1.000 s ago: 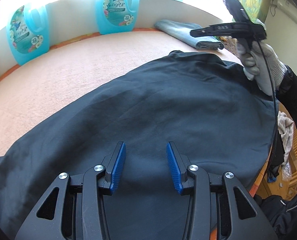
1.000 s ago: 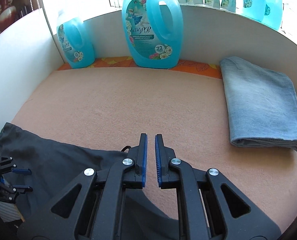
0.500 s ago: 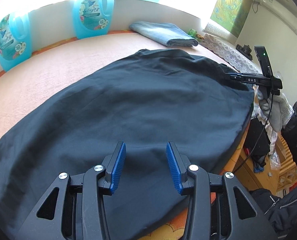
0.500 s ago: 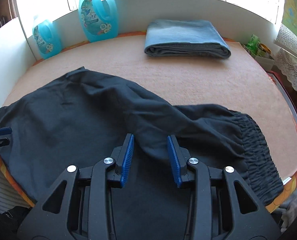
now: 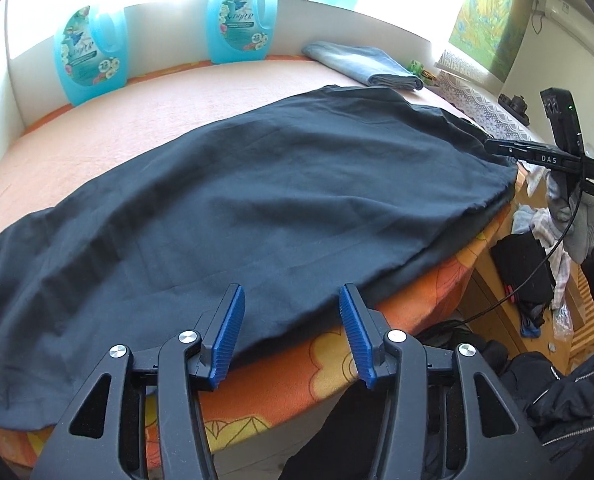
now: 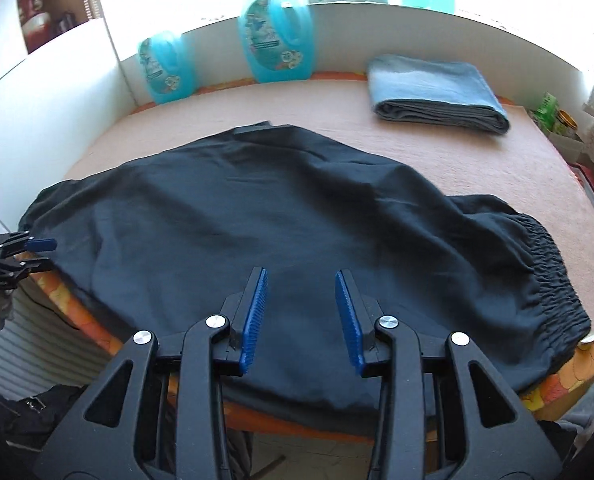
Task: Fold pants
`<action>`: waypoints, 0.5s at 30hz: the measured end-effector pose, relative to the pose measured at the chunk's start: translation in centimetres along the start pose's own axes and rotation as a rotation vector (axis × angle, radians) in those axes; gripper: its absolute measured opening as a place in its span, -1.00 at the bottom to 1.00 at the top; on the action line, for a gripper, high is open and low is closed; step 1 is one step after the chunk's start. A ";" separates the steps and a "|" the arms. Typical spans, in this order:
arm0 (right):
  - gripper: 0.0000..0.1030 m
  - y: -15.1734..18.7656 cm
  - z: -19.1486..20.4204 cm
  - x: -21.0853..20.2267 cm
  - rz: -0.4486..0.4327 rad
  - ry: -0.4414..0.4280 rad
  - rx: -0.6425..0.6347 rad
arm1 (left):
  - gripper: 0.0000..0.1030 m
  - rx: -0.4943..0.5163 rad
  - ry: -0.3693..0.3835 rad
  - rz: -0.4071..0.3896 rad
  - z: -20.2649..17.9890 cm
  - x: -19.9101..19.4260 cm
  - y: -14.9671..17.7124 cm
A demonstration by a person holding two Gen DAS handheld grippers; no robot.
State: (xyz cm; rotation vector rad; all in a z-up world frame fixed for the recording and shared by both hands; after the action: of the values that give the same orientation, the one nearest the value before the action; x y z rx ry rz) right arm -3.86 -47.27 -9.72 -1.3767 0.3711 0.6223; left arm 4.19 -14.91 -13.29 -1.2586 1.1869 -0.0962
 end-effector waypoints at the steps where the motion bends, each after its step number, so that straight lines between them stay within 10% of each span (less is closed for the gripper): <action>1: -0.17 0.2 1.8 0.3 0.009 -0.051 -0.019 | -0.07 0.019 0.003 0.000 -0.4 0.0 0.1; 7: -0.14 2.9 10.5 2.0 0.111 -0.209 -0.199 | -0.08 0.132 0.008 -0.026 -1.8 0.3 -0.2; 15: -0.24 4.6 13.3 4.0 0.160 -0.203 -0.319 | -0.90 0.192 0.018 -0.010 -2.1 1.0 0.2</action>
State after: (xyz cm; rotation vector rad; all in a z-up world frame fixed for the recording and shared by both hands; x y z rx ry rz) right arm -4.98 -33.18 -13.35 -1.5787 0.2255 0.9779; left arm 3.05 -16.85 -13.72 -1.0970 1.1587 -0.2238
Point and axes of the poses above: each gripper's, at about its wrist camera, not at the fingertips, and x roughly the way its jaws point, z to its left, y to its underside, the point moved 6 cm from there along x, roughly the way its jaws point, and after that the axes turned 12 degrees about -z, right-handed, at the moved point
